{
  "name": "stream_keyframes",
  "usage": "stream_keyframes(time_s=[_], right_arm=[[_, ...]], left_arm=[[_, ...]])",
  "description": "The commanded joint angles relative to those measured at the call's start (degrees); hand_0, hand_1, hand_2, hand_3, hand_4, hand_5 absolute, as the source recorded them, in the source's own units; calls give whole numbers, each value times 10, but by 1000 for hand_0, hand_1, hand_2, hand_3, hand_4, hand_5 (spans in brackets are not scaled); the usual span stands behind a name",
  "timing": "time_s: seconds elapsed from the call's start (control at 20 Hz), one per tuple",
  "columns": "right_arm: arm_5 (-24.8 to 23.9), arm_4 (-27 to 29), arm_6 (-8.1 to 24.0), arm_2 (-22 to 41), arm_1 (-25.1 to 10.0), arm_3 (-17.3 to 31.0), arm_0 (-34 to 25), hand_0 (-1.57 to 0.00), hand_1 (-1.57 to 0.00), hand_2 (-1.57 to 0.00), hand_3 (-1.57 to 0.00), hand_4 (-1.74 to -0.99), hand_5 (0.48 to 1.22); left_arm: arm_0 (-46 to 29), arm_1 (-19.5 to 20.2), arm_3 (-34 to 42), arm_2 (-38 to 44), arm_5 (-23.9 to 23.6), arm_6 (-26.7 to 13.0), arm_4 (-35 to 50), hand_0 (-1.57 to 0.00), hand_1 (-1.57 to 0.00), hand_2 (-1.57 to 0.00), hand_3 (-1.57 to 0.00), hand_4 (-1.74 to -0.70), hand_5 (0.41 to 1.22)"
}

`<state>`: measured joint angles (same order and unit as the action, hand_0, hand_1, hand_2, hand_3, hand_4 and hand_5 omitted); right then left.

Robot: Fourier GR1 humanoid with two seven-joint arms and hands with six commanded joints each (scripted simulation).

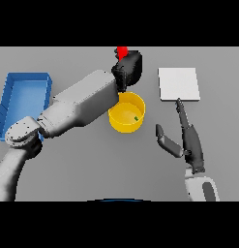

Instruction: Pick up the red beaker and tilt it to pour out 1 green nut into yellow bowl. Pick up the yellow bowl and place it on the metallic measuring scale.

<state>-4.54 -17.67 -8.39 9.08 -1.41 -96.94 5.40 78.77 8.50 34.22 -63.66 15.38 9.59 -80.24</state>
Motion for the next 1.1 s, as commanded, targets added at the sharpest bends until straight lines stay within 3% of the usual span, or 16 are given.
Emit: stream_keyframes(time_s=[0.0,0.15,0.25,0.35,0.4,0.55,0.75,1.05], right_arm=[[1,1,-2,-1,-1,4,-4,1,1,1,1,-1035,685],[-5,-12,0,1,-4,7,-5,1,1,1,1,-1023,682],[-2,-8,4,-1,-6,3,-6,1,1,1,1,-1028,680],[2,0,14,-1,-3,2,-5,1,1,1,1,-1009,676],[0,-2,0,-3,-6,7,-7,1,1,1,1,-1001,683],[-3,-7,-7,4,-1,7,-7,1,1,1,1,-990,672],[2,12,6,-4,4,16,-12,1,1,1,1,-1004,668],[5,14,1,-4,-1,11,-17,1,1,1,1,-1044,654]], left_arm=[[17,4,-13,12,-4,2,5,-1571,-1571,-1571,-1571,-1726,1221],[55,19,-37,52,-8,4,27,-1571,-1571,-1571,-1571,-1728,1221],[78,34,-60,88,-7,-4,48,-1571,-1571,-1571,-1023,-1733,1221],[95,55,-91,138,-26,-1,84,-1571,-1571,-1571,-1220,-1727,1221],[104,62,-109,170,-17,-8,108,-1571,-1571,-1571,-1290,-1729,1221],[124,95,-157,264,-14,-47,180,-1571,-1571,-1571,-1427,-1735,1221],[109,157,-196,376,-48,-106,276,-1571,-1571,-1571,-1454,-1738,1221],[4,240,-199,497,-138,-177,404,-1571,-1571,-1571,-1425,-1740,1221]])
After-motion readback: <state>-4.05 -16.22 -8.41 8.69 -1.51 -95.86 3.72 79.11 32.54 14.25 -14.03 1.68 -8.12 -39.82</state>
